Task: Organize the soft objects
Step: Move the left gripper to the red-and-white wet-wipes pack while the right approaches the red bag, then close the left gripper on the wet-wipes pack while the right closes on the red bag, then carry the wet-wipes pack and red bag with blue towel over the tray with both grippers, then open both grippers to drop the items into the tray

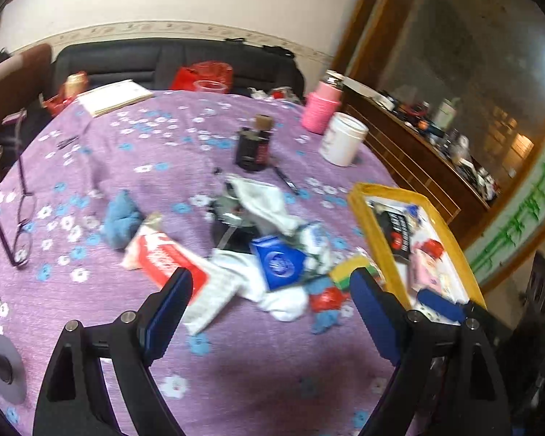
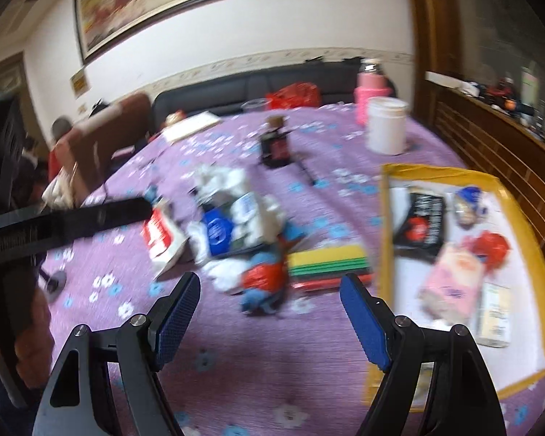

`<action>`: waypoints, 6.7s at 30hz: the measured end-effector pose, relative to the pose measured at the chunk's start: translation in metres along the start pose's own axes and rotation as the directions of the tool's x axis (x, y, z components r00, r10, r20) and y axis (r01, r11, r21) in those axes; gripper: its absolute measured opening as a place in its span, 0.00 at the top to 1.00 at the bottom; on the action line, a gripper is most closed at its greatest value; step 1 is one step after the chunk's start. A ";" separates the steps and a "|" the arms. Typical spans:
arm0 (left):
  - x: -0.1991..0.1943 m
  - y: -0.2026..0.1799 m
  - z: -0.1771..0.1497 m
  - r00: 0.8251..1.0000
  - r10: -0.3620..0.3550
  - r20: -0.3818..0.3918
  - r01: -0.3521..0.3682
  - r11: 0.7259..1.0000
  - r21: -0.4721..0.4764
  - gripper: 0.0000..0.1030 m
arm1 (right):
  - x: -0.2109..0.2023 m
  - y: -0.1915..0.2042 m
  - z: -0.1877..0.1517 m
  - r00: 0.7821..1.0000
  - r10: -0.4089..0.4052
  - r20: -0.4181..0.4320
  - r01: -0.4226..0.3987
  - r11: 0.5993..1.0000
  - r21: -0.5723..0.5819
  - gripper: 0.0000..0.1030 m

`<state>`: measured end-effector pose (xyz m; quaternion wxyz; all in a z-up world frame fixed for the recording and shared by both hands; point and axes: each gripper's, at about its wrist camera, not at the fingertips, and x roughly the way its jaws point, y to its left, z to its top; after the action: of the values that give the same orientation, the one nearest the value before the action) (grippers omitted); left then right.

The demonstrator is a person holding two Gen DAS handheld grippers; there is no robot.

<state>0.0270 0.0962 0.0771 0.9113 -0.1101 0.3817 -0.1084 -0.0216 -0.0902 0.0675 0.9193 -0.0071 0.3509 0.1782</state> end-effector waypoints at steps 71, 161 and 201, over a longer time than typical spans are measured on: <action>0.086 0.080 -0.006 0.983 0.136 -0.124 -0.156 0.973 -0.170 0.26 | 0.073 -0.015 0.008 0.964 0.230 -0.131 -0.225 0.973 0.053 0.18; 0.074 -0.232 -0.059 0.933 -0.327 -0.150 0.360 0.849 0.388 0.69 | -0.068 -0.238 -0.050 0.979 -0.182 0.095 0.117 0.877 0.467 0.59; 0.056 -0.252 -0.091 0.972 -0.236 -0.013 0.206 0.818 0.537 0.39 | -0.093 -0.219 -0.046 0.958 -0.269 0.104 0.200 0.880 0.430 0.39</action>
<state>-0.0288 -0.1709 0.0482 0.8970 0.1013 0.2961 -0.3122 -0.0423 -0.3316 0.0683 0.9397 0.1602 0.3020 -0.0134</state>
